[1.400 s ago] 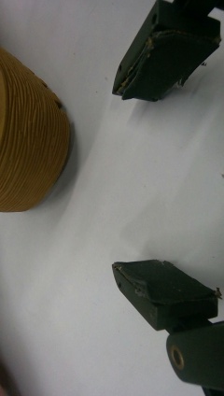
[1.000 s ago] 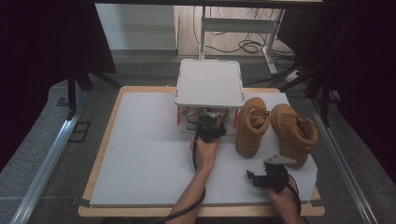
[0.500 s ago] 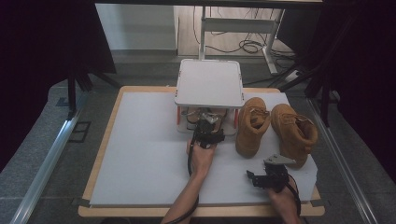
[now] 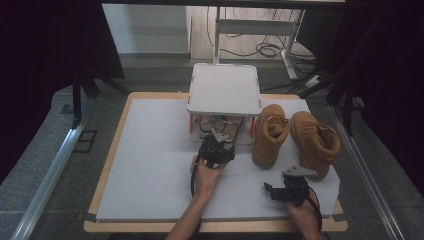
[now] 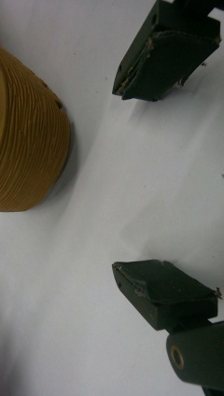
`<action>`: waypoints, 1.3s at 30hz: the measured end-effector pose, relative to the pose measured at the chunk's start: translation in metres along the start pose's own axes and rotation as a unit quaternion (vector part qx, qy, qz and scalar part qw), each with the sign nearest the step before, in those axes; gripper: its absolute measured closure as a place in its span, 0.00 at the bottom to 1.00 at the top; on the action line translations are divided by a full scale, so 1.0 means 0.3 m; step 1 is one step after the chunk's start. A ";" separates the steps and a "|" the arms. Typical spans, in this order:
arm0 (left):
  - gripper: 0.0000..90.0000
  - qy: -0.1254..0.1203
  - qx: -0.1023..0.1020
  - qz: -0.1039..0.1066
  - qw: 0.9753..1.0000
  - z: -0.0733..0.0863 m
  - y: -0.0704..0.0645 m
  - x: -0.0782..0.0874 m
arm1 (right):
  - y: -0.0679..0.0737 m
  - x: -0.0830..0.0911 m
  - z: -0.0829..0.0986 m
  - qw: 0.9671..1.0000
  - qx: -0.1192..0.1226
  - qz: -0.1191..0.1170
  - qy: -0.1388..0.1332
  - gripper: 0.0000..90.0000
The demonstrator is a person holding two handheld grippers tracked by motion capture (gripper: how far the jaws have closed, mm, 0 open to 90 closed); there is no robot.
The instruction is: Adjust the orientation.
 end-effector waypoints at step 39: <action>1.00 0.005 -0.027 0.036 0.999 0.012 0.019 -0.019 | 0.000 0.000 0.000 1.000 0.000 0.000 0.000 0.15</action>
Point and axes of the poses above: each handheld gripper's, and its own axes: x roughly backward along the jaws, z roughly out of its underside, y roughly to its left, the point moved 4 cm from there along -x, roughly forward along the jaws, and after that the axes turned 5 degrees about x, right-handed, at the moved point
